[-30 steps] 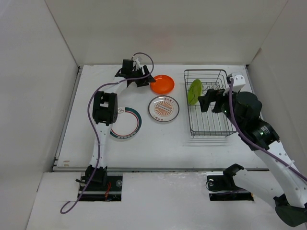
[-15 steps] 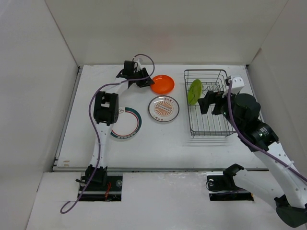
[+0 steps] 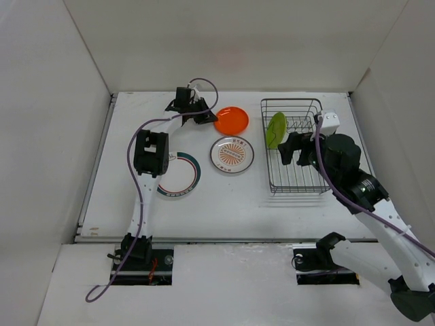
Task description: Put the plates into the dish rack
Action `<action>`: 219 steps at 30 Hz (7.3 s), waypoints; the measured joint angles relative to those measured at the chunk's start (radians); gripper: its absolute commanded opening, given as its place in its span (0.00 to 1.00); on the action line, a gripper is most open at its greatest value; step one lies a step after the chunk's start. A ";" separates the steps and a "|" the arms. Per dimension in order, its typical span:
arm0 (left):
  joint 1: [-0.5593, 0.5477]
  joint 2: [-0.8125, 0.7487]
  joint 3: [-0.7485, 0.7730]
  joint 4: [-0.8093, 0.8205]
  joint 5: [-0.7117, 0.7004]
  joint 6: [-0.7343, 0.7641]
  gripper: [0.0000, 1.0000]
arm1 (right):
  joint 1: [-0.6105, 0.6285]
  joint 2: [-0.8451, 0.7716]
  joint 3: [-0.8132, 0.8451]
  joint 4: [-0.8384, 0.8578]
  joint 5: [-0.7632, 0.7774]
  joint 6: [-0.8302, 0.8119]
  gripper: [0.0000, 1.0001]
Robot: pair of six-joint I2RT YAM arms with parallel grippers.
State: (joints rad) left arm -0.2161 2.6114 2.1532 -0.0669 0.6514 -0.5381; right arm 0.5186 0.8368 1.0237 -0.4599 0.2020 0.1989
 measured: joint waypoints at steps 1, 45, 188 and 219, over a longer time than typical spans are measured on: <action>0.002 0.000 0.000 0.001 -0.001 -0.008 0.00 | 0.000 0.001 -0.004 0.003 0.000 0.002 0.99; 0.007 -1.077 -0.816 0.031 0.336 0.418 0.00 | -0.019 0.498 0.102 0.503 -0.502 0.110 0.75; 0.470 -0.781 -0.993 -0.402 0.033 1.065 0.73 | -0.126 0.256 0.024 0.266 -0.529 -0.054 1.00; 0.481 -0.724 -0.874 -0.665 0.278 1.192 0.00 | -0.101 0.294 -0.060 0.319 -0.568 -0.045 1.00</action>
State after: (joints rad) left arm 0.2646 1.8877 1.2797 -0.7315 0.9295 0.6544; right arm 0.4179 1.1309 0.9642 -0.1410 -0.3656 0.1535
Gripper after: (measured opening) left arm 0.070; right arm 0.999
